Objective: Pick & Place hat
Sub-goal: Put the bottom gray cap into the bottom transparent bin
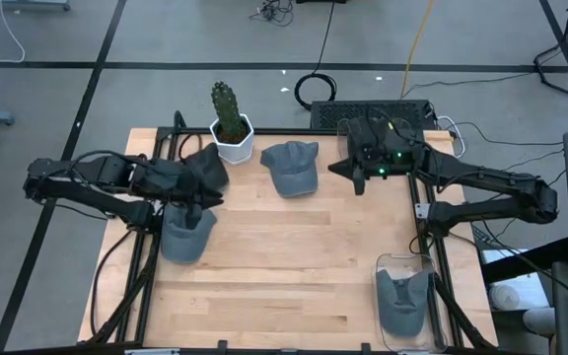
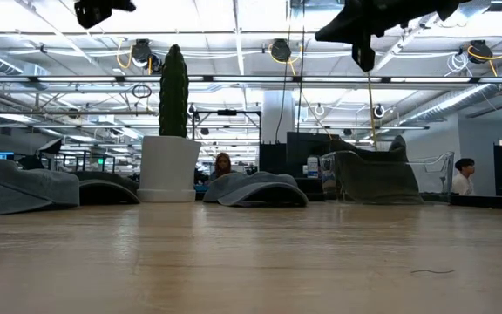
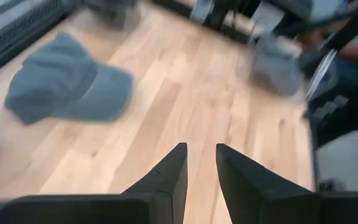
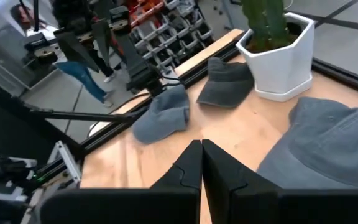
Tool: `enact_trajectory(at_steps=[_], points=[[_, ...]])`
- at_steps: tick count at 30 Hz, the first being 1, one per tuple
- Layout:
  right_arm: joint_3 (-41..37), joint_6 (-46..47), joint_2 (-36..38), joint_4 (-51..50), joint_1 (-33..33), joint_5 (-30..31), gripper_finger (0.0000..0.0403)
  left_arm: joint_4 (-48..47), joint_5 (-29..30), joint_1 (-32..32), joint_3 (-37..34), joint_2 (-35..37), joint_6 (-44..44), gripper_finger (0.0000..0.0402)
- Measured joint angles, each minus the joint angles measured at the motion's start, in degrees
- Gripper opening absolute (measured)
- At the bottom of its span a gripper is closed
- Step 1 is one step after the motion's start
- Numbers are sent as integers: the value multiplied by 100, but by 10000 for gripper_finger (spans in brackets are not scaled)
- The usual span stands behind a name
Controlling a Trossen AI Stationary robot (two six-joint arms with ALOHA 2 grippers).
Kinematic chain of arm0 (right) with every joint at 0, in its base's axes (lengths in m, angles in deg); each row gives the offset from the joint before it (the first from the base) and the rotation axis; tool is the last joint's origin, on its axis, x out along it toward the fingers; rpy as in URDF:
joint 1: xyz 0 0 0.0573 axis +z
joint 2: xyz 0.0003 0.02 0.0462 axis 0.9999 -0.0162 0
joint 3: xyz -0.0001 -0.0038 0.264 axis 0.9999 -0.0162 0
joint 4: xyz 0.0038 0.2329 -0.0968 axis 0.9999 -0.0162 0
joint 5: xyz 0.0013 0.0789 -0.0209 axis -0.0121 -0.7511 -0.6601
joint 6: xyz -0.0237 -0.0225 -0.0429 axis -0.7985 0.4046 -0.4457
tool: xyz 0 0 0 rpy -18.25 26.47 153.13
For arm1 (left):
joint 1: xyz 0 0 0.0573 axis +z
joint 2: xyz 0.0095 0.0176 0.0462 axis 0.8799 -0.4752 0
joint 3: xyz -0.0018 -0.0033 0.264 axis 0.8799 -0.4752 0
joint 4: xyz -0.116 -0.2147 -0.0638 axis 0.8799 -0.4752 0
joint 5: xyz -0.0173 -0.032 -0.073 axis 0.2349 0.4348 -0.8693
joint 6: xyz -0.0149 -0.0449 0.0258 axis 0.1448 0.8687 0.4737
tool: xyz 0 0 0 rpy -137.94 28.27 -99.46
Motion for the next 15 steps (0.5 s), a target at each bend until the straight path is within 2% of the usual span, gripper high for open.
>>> enact_trajectory(at_steps=[3, 8, 15], points=[[0, 48, -3, 70, 81, 27, 0, -196, 11, 0, 77, -47, -120, 93], [0, 411, -2, 258, 79, 42, 0, 512, 108, 79, 89, -186, -112, 93], [0, 270, -2, 260, 79, 45, 0, 690, -290, 193, 94, -525, -92, 93]])
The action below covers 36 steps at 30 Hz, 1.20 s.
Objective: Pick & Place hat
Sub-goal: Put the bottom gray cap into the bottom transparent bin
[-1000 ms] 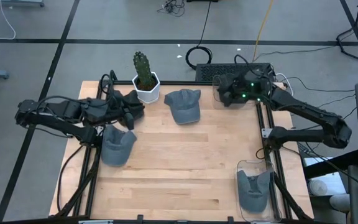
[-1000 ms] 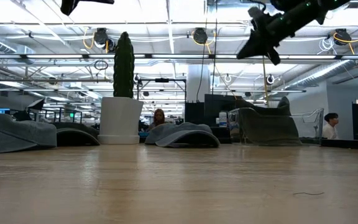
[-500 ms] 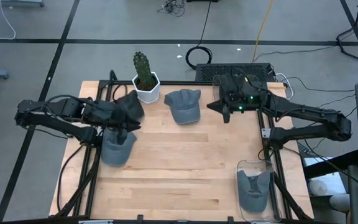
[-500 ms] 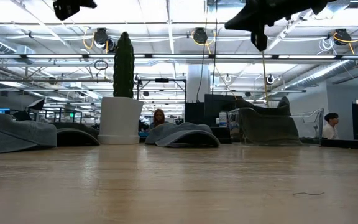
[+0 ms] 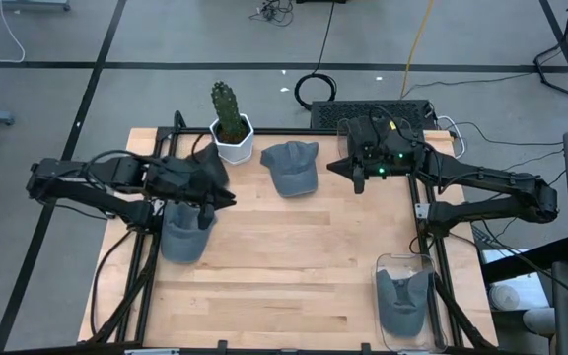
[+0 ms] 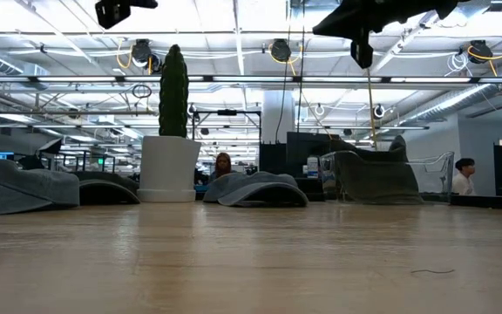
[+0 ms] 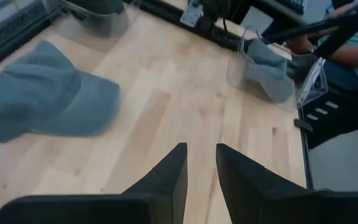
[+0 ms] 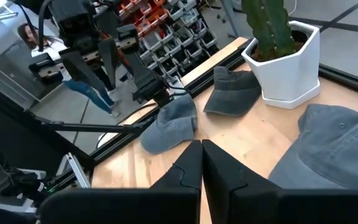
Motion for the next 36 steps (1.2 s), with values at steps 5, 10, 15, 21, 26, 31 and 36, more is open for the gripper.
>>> enact_trajectory(at_steps=[5, 10, 15, 21, 26, 31, 36], points=[[2, 4, -37, 9, 27, 384, 0, 713, 162, 10, 0, -167, 76, 93], [2, 4, -37, 419, 33, 422, 0, 1201, 645, 189, 79, -165, -43, 93], [126, 58, -199, 828, -212, 369, 0, 786, 1096, 492, 397, -168, -171, 93], [762, -69, -742, 736, -442, -510, 0, -718, 1650, 819, 1033, -161, -80, 93], [1506, -665, -1261, -78, -442, -1017, 0, -1165, 1374, 830, 1204, -153, 389, 93], [2219, -1184, -1731, -827, -411, -1261, 0, -2148, 50, 769, 1215, -218, 159, 93], [2172, -1261, -1839, -818, -352, -1263, 0, -4086, -1056, 535, 1193, -583, -396, 93]])
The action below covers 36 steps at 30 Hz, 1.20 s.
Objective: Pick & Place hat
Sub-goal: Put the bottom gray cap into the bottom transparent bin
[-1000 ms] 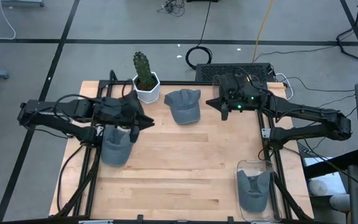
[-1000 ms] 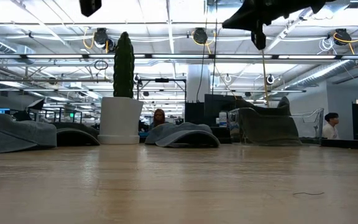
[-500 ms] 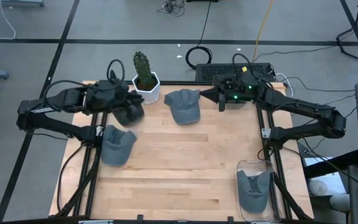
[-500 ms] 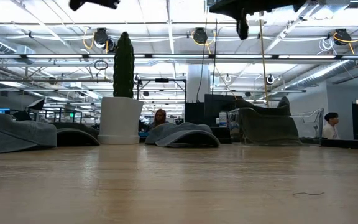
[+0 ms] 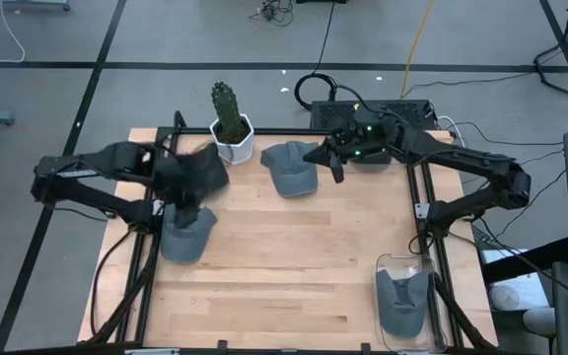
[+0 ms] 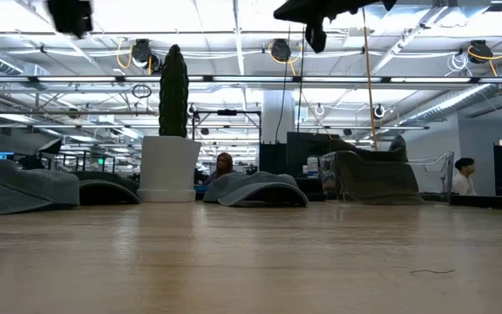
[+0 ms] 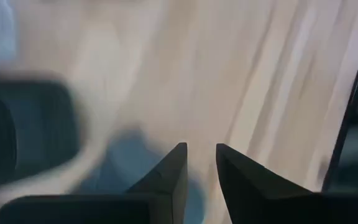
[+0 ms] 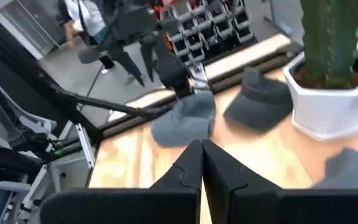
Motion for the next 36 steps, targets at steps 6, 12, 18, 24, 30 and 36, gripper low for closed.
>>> enact_trajectory(at_steps=[6, 12, 18, 24, 30, 36], points=[[-220, 158, -3, 9, -5, 11, 0, -687, -123, -379, -639, -181, -381, 119], [-264, 483, -1, 88, 36, 50, 0, -91, -681, -400, -1741, -141, -321, 200], [-264, 500, -1, 86, 186, 546, 0, 183, -776, -373, -2877, -129, -522, 273], [-266, 677, -1, 84, 308, 792, 0, 963, -891, -311, -3580, -132, -505, 289], [-268, 816, -1, 82, 409, 1093, 0, 1263, -560, -310, -3832, -131, -515, 244], [-268, 861, 1, 84, 409, 1115, 0, 1719, -625, -311, -3847, -131, -136, 150]])
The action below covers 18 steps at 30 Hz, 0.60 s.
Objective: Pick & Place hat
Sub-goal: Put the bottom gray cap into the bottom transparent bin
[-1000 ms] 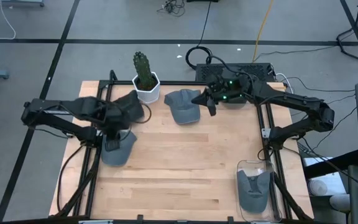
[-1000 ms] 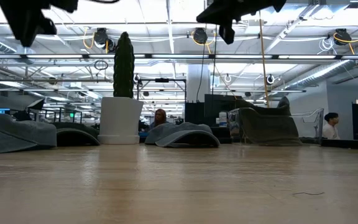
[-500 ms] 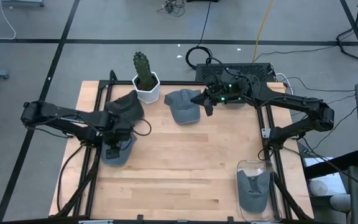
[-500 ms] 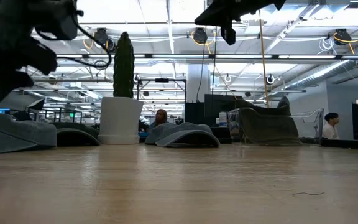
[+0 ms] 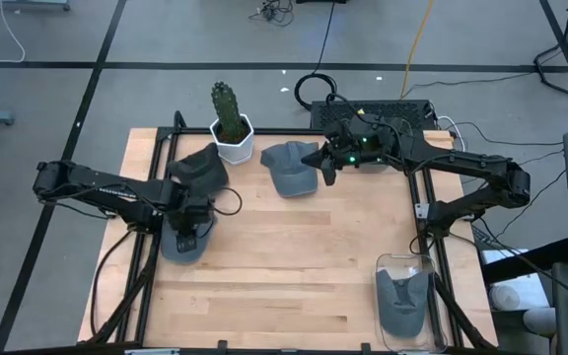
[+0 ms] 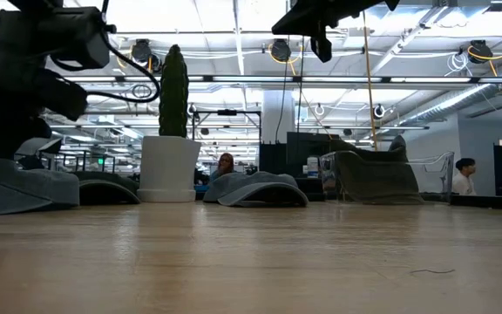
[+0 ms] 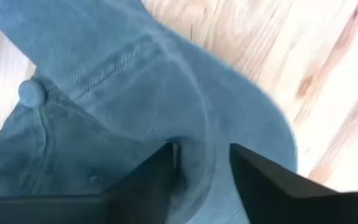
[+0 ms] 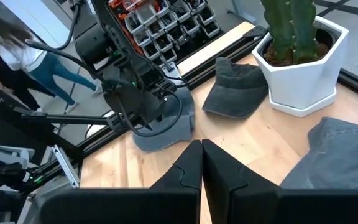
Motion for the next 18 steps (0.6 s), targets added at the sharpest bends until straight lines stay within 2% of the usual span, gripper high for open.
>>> enact_trajectory(at_steps=[6, 7, 14, 18], points=[[0, 3, 0, 0, 0, 2, 0, 516, -189, 0, 0, -8, 274, 25], [0, 2, 0, 0, 0, 2, 0, 600, -219, 1, 0, -9, 351, 14], [-1, 10, 8, -1, 0, -57, 0, 1907, -472, 0, 219, -9, 1321, 7], [-2, 143, 181, -87, 0, -196, 0, 2629, -139, 18, 553, -154, 1743, 8]])
